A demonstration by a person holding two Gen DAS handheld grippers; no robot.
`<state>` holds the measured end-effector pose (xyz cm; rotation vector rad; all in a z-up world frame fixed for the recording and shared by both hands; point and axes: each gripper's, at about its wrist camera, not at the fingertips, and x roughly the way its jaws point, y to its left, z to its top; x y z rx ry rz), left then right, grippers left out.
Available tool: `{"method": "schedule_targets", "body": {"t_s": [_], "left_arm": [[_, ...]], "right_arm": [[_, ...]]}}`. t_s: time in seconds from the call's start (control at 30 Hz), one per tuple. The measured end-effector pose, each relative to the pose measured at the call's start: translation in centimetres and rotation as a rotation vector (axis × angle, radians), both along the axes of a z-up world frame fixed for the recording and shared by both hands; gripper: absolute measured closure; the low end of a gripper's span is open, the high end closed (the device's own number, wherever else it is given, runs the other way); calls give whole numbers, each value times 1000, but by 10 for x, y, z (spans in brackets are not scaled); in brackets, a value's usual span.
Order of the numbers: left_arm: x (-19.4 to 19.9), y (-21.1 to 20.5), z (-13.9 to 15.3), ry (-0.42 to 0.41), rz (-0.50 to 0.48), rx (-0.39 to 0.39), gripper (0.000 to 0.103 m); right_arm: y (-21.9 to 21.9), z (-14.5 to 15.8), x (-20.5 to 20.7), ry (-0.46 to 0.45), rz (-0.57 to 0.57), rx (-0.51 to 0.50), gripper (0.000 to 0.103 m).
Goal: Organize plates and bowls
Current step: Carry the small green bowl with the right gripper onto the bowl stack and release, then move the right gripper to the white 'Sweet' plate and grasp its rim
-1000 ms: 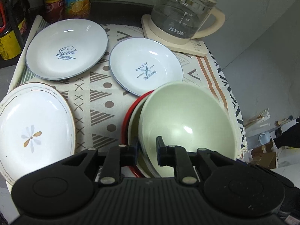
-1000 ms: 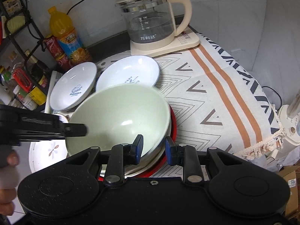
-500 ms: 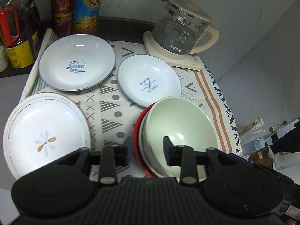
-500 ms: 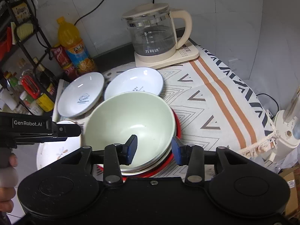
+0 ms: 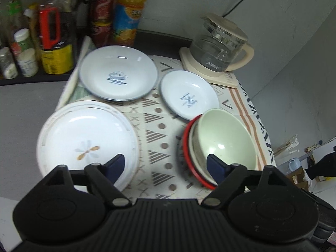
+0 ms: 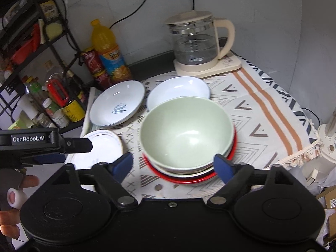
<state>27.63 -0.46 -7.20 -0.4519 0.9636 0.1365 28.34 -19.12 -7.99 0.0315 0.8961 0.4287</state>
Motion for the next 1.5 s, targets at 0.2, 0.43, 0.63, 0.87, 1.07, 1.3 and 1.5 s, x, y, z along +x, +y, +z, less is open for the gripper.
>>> {"method": "schedule_targets", "body": {"t_s": [0.2,0.43,0.63,0.87,1.07,1.3,1.5], "left_arm": [[-25,22,3,10,38,23,16],[-44,47,4,9,89,14,15],[-51,62,3,11,120,17,15],[-42,84,-3,15,143,27,16],[-21,110,-8,2,158,10,16],[13,142,-18,0,166,-42,16],[42,161,-32,14,176,-77,17]], "right_arm": [[19,1,-13,1,15,0,9],[47,3,-18,-7,70,-6,5],[65,4,-15,-26,93,18,4],[78,1,6,-40,76,17,4],[102,-7,36,-4,68,50,4],[138,-18,69,9,73,44,8],[166,-35,94,50,93,29,15]]}}
